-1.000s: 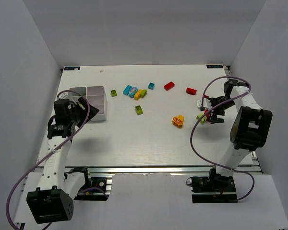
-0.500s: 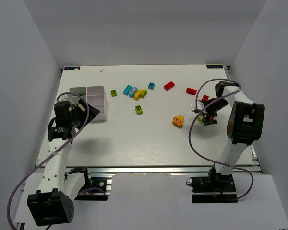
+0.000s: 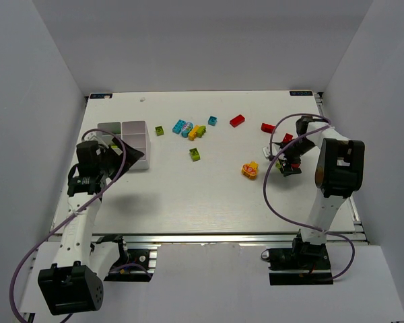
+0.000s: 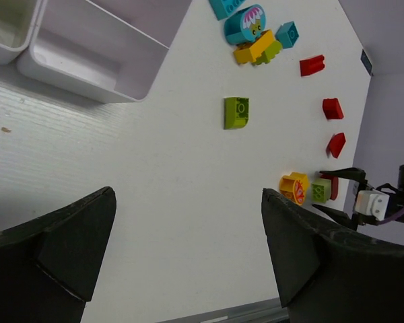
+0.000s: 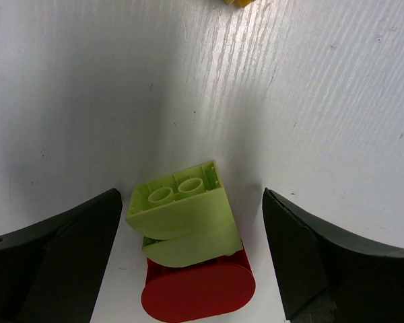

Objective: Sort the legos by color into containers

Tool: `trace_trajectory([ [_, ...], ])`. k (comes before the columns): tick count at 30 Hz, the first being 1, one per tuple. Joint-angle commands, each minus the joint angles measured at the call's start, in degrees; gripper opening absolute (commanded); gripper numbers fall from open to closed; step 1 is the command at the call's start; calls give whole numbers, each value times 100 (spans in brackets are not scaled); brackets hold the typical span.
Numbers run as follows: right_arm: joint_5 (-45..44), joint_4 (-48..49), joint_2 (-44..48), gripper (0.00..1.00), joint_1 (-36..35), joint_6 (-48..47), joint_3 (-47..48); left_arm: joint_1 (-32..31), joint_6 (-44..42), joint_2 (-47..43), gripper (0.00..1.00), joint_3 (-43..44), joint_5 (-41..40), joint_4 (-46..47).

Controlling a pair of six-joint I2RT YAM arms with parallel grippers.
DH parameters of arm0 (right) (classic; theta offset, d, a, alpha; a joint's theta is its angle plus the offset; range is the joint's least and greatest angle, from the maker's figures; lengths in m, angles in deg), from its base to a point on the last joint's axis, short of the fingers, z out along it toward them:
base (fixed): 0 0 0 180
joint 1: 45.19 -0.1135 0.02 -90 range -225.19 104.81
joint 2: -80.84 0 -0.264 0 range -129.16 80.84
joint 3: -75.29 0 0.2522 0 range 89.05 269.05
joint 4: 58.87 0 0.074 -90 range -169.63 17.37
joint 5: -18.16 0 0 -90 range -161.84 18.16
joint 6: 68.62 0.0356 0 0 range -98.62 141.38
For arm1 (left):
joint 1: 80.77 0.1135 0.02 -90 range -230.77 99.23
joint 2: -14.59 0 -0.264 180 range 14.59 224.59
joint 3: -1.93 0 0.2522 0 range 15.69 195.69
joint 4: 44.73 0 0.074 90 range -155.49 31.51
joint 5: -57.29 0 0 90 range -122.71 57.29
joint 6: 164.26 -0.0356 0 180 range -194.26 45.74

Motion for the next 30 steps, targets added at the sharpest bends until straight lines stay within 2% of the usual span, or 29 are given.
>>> trace_trajectory([
  [1,-214,130,-116,89,-4,-1597,54,11,181,-74,98,-6,428,357],
  [9,-417,244,-142,84,-4,-1579,1,-314,463,4,98,-86,586,673],
  [12,-461,253,-134,77,-4,-1535,-16,-944,629,197,98,-51,473,857],
  [15,-347,209,-63,65,-4,-1456,-34,-1412,997,399,98,-147,393,1435],
  [16,-294,165,-28,55,-4,-1430,-34,-1709,1130,461,98,-199,376,1613],
  [19,57,130,217,40,-47,-1237,-139,-2203,1552,646,98,-358,323,2290],
  [24,1146,-63,1017,32,-390,9,-201,-2739,1957,962,98,-385,498,3405],
  [26,1724,-143,1376,28,-837,501,-131,-2854,1992,1164,98,-323,621,3617],
  [27,1893,-4,1509,27,-995,1209,-113,-2976,2019,1252,98,-236,665,3766],
  [30,2368,531,1948,26,-1663,2381,-43,-3223,1993,1595,98,-8,744,3873],
])
